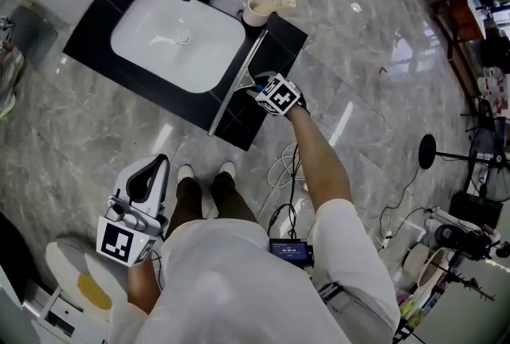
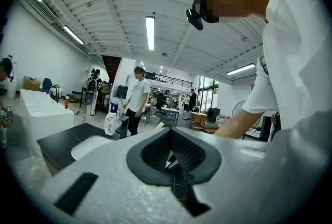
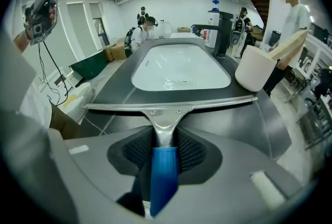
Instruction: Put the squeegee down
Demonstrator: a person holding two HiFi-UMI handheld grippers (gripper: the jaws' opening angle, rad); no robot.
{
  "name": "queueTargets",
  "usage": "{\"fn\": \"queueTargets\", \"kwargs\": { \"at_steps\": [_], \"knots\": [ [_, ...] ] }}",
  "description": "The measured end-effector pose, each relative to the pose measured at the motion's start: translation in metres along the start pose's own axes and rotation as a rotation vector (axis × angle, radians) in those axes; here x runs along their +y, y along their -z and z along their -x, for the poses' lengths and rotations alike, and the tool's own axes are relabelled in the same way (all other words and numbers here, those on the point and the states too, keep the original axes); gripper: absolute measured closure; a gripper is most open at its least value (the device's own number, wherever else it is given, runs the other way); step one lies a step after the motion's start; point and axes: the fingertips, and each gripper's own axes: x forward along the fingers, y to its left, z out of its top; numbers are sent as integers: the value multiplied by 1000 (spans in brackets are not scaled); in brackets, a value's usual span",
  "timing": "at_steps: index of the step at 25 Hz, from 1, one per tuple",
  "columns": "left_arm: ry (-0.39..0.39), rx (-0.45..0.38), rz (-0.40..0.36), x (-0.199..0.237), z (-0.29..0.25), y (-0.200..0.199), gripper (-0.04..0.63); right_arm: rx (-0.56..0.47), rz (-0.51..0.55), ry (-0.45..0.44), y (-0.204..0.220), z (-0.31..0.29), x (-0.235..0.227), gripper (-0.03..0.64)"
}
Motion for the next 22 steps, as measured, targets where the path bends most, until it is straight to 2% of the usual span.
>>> {"fn": "queueTargets", "kwargs": {
  "at_steps": [2,6,10,14,18,22],
  "knots": [
    [7,-1,-1,0,-2,0,595,-8,-5,18,-1,2,-3,449],
    [34,-5,-8,-7,-9,-5,595,-47,-26,63,-8,14,-8,344],
    [60,-14,-17,-11,-12,-9,595,-174,-22,120,-27,43,1,293],
    [87,-23,-28,-13,-14,-13,595,-406,-8,173,-64,95,48,295],
    [120,-44,-48,-17,-18,-24,595,-665,11,200,-110,181,119,322],
    [150,-59,-70,-21,-19,-33,595,-936,28,257,-147,273,166,330]
  ]
}}
